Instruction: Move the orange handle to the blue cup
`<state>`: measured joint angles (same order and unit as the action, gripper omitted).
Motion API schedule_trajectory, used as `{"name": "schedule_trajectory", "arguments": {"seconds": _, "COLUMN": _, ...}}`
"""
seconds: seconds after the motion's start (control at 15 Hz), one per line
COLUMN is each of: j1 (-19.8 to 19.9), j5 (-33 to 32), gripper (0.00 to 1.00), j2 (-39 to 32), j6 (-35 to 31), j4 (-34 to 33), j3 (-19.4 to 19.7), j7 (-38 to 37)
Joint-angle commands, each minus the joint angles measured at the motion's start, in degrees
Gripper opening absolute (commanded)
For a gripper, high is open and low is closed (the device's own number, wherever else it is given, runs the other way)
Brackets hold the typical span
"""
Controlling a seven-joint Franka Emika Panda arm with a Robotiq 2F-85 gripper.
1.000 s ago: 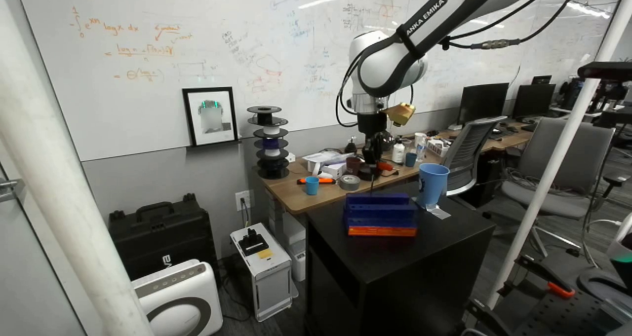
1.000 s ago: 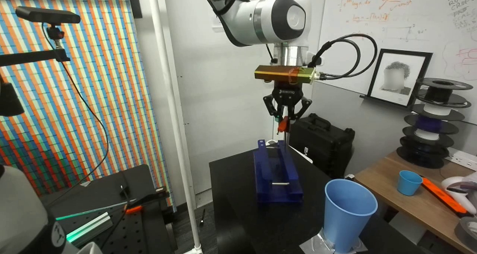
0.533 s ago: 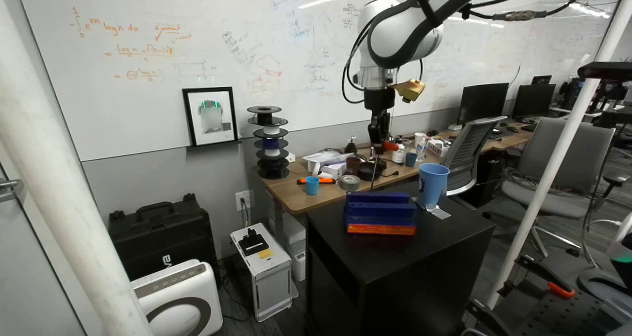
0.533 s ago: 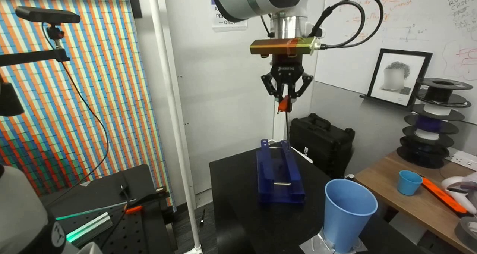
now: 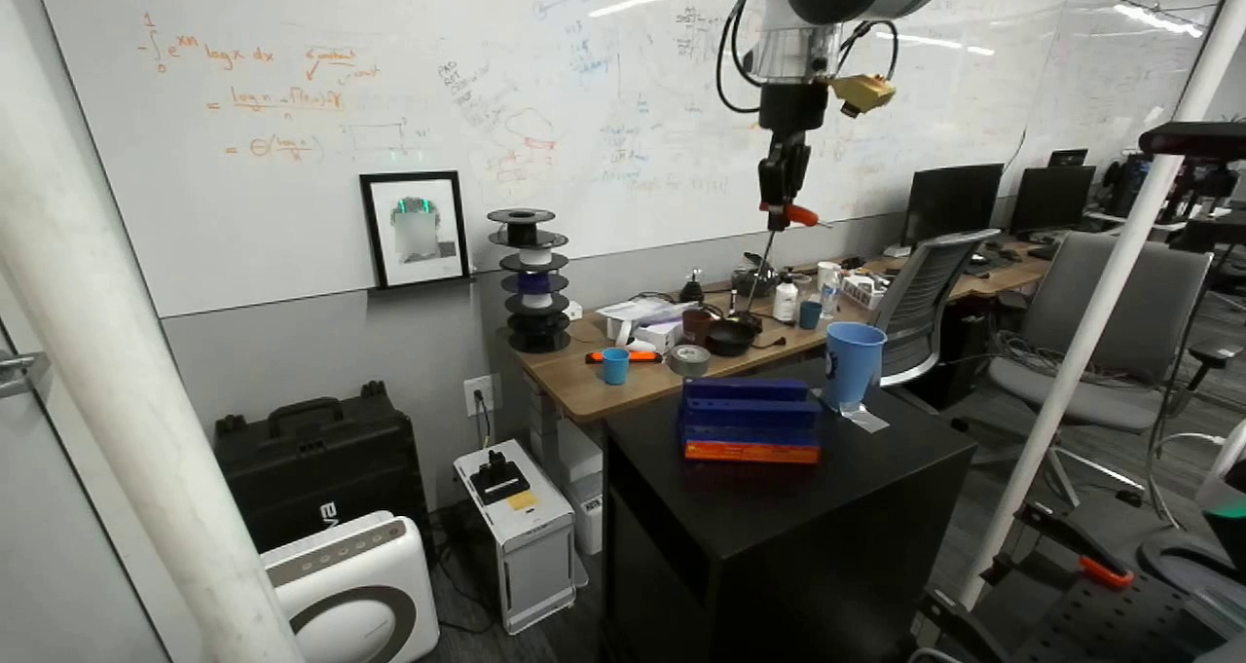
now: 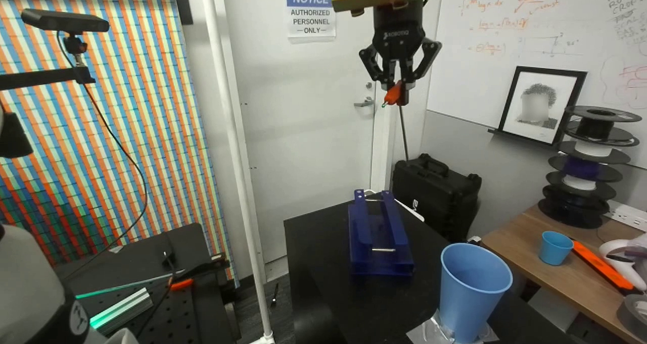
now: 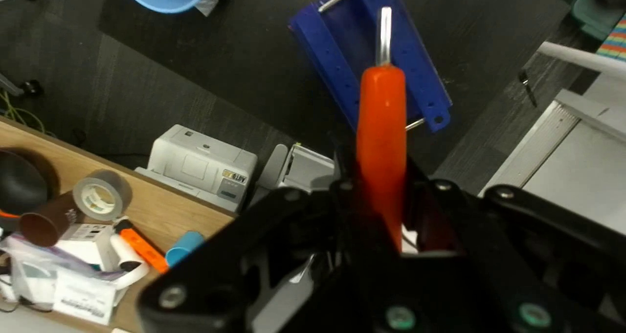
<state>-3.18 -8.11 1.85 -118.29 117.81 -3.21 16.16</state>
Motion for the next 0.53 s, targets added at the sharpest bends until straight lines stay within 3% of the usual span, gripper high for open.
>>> {"name": "schedule_trajectory", "arguments": {"seconds": 0.0, "j1": 3.6, "j5": 0.4, "gripper": 0.11, "j2": 5.1, "j6": 0.8, "j4": 1.8, "j3": 4.0, "j7": -2.0}}
{"name": "schedule_trajectory", "arguments": {"seconds": 0.27, "j1": 7.4, "j5": 1.1, "gripper": 0.11, "j2": 3.4, "j6": 0.3, "j4": 2.3, "j3": 8.3, "j7": -3.2}}
{"name": "schedule_trajectory", "arguments": {"seconds": 0.47, "j1": 8.5, "j5": 1.7, "gripper": 0.11, "j2": 0.6, "j6": -0.5, "j4": 3.6, "j3": 9.4, "j7": -4.5}}
